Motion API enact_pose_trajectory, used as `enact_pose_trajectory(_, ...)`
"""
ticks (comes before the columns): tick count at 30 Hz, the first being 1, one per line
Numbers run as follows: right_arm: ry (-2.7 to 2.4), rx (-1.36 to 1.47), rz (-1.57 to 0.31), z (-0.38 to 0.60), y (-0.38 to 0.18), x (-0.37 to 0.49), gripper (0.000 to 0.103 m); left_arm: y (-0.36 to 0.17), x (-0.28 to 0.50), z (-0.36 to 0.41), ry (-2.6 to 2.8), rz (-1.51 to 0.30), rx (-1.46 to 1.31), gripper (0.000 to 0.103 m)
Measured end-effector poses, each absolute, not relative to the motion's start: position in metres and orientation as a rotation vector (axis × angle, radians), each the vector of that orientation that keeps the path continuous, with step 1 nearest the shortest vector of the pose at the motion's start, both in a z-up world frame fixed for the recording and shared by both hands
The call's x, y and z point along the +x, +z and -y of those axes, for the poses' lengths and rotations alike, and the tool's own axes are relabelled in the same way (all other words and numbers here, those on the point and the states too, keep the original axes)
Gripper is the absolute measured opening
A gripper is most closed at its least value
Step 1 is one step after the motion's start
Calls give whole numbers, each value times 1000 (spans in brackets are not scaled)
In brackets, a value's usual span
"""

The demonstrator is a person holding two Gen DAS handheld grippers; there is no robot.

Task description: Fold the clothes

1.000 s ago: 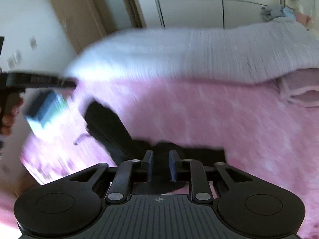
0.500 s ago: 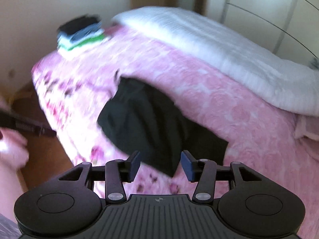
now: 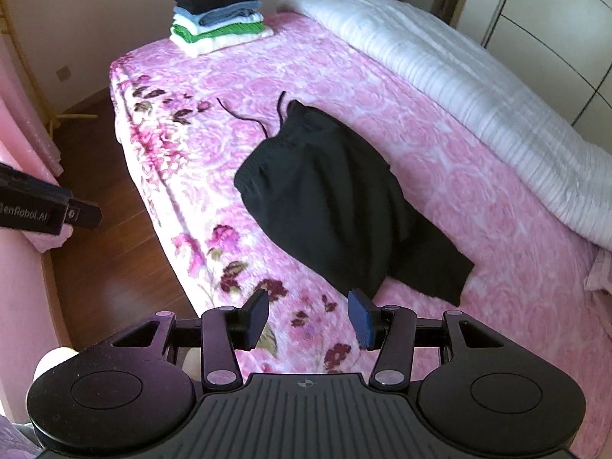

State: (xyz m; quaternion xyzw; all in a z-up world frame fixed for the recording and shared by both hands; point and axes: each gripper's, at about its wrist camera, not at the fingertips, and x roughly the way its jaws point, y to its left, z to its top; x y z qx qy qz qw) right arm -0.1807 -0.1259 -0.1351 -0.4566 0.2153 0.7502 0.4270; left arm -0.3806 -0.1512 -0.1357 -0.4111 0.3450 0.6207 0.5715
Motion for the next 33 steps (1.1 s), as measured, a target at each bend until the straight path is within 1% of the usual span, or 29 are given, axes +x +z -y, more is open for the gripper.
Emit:
enact_pose_trajectory(3, 1879, -1145, -534, 127, -131, -184, 50, -132, -380, 152, 1467, -791, -953, 36)
enact_pose_trajectory(19, 1834, -1107, -562, 94, -125, -193, 50, -137, -397, 141, 1445, -778, -952, 36)
enact_pose_trajectory(28, 1793, -1054, -600, 48, -132, -226, 50, -151, -447, 100, 1406, -770, -973, 36)
enact_pose_trajectory(33, 1776, -1014, -588, 13, -135, -249, 50, -173, -481, 65, 1357, -781, -997, 36)
